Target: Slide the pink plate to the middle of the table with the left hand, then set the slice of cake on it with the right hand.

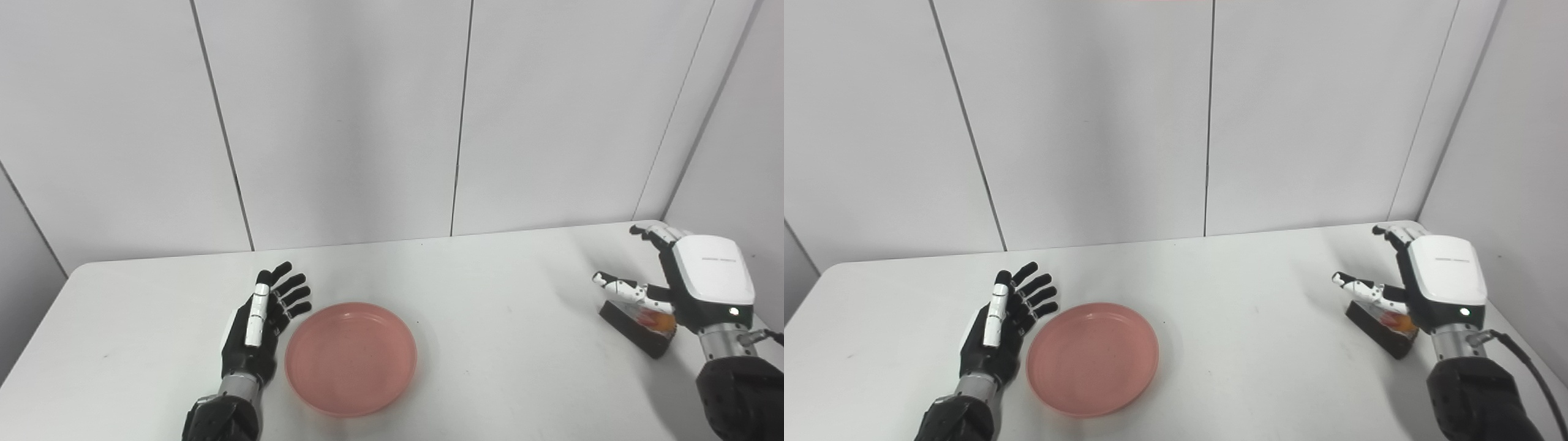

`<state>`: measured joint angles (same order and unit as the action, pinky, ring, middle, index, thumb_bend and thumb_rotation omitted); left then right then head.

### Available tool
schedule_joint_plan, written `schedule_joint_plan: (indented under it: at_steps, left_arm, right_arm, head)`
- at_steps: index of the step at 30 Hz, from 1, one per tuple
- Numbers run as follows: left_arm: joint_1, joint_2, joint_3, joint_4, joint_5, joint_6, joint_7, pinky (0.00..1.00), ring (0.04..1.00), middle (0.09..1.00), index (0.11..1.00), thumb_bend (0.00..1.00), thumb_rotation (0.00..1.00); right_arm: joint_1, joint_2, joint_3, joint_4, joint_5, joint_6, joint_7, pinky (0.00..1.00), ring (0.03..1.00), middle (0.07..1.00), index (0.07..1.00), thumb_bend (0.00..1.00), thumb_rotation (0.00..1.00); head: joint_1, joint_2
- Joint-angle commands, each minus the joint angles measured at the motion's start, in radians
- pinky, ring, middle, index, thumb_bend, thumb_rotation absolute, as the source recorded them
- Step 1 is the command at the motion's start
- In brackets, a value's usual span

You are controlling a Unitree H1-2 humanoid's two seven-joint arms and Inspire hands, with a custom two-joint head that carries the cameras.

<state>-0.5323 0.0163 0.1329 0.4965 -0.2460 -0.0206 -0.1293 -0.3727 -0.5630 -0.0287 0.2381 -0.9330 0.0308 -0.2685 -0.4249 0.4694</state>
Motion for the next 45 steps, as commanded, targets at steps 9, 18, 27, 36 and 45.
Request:
schedule_joint_plan:
  at_steps: [9, 18, 27, 36, 45]
  left_arm:
    - [0.059, -0.006, -0.003, -0.007, -0.007, 0.081, 0.012, 0.68, 0.745, 0.749, 0.794, 0.77, 0.84]
    - [0.061, 0.002, -0.01, -0.006, -0.002, 0.086, 0.008, 0.67, 0.761, 0.743, 0.793, 0.78, 0.85]
    - [0.065, 0.004, -0.013, -0.01, -0.003, 0.088, 0.004, 0.69, 0.769, 0.747, 0.8, 0.79, 0.85]
    - [0.07, 0.007, -0.017, -0.018, 0.0, 0.096, 0.001, 0.69, 0.76, 0.746, 0.809, 0.79, 0.86]
    - [0.072, 0.006, -0.017, -0.022, 0.002, 0.102, 0.003, 0.69, 0.739, 0.735, 0.811, 0.78, 0.86]
  right_arm:
    - [-0.034, -0.035, 0.05, 0.067, 0.012, 0.101, 0.058, 0.51, 0.605, 0.651, 0.669, 0.83, 1.0]
    - [0.011, -0.031, 0.066, 0.066, 0.054, 0.152, 0.085, 0.51, 0.603, 0.672, 0.697, 0.81, 1.0]
    - [0.026, -0.039, 0.076, 0.108, 0.099, 0.159, 0.098, 0.56, 0.653, 0.707, 0.703, 0.81, 1.0]
    - [0.021, -0.044, 0.087, 0.167, 0.133, 0.15, 0.079, 0.54, 0.619, 0.681, 0.682, 0.77, 1.0]
    - [-0.004, -0.034, 0.112, 0.271, 0.158, 0.088, -0.056, 0.2, 0.252, 0.309, 0.332, 0.53, 0.62]
  head:
    - [0.001, 0.013]
    - [-0.002, 0.019]
    - [-0.002, 0.021]
    - [0.003, 0.028]
    - [0.009, 0.031]
